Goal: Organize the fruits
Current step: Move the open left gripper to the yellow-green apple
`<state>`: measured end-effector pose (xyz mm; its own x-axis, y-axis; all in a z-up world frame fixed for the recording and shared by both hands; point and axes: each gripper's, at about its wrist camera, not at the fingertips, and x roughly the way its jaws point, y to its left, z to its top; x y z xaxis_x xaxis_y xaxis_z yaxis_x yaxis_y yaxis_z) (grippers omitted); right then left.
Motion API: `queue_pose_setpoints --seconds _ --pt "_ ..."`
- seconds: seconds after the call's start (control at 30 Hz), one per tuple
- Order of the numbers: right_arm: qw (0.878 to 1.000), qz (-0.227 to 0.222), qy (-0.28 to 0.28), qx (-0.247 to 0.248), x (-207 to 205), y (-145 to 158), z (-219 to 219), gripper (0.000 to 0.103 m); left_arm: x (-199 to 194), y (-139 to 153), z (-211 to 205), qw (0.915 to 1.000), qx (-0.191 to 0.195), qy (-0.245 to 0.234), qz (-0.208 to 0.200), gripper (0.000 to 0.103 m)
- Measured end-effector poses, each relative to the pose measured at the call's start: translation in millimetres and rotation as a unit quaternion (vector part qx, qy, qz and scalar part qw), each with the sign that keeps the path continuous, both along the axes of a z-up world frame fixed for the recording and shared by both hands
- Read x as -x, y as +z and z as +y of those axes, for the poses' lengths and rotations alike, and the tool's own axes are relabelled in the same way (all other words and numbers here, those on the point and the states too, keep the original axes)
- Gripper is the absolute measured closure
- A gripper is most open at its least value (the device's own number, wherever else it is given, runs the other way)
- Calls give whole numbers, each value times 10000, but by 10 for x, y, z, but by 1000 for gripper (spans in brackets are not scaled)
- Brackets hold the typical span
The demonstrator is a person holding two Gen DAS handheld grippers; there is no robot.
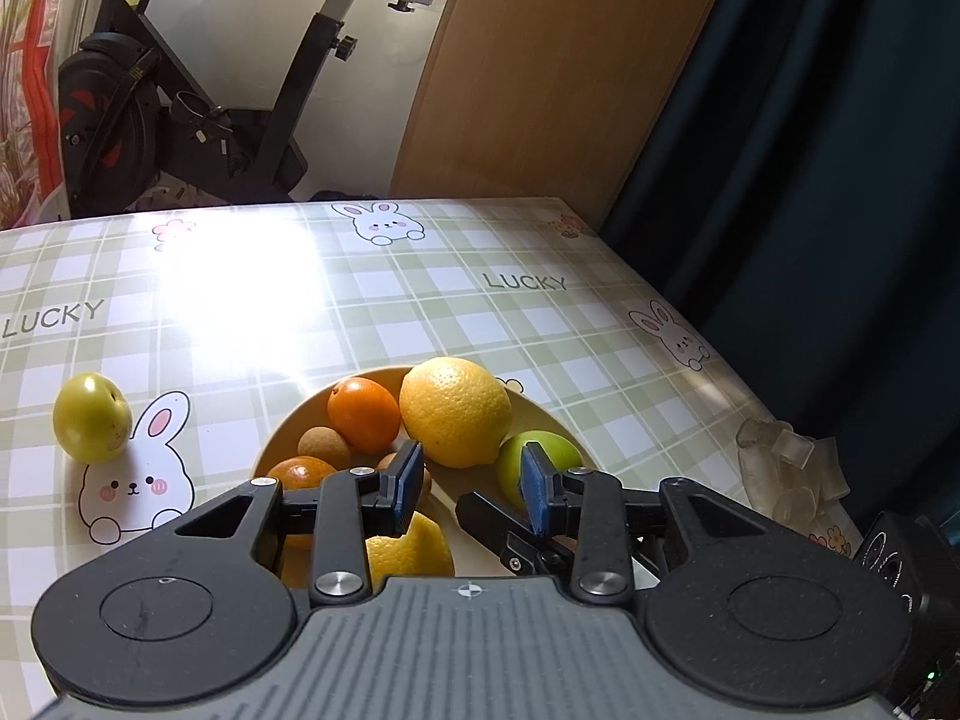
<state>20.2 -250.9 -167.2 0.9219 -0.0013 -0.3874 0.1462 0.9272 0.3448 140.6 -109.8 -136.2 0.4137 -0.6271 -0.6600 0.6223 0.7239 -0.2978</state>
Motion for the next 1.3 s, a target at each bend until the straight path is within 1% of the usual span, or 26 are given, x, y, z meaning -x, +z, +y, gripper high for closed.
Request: queue_pose_setpoints --seconds 0.17,0.33,0.43,0.53,0.67,0.8,0.87,1.0,1.13,1.2,1.3 --pt "10000 -1 -19 32 -7 10 15 62 -96 130 375 9991 40 394 -165 66" --pt "9999 64 -108 38 -20 38 21 62 -288 267 895 9954 98 919 -245 66" --pt "9998 34 -134 -136 -47 93 48 62 -413 369 1173 9924 28 1166 -395 66" --pt "9999 -133 -7 -17 -79 212 192 62 -521 441 1368 9893 31 1379 -481 66" --pt "9990 -333 278 97 -201 346 508 62 -623 479 1569 9855 61 1605 -549 66" --pt "9963 -377 701 328 -466 391 909 61 -735 429 1710 9836 53 1726 -525 66" --pt "9955 -360 790 383 -628 377 1077 61 -793 386 1784 9835 68 1752 -453 66" --pt "9947 -228 793 608 -942 280 1328 60 -901 258 1870 9839 189 1762 -212 65" --pt "9932 30 700 926 -1229 145 1488 53 -979 129 1874 9836 319 1774 -64 64" --pt "9920 113 676 1061 -1312 98 1540 46 -1019 73 1871 9833 330 1791 -8 63" --pt "9908 285 622 1169 -1418 -2 1583 45 -1102 -20 1846 9836 392 1756 93 60"
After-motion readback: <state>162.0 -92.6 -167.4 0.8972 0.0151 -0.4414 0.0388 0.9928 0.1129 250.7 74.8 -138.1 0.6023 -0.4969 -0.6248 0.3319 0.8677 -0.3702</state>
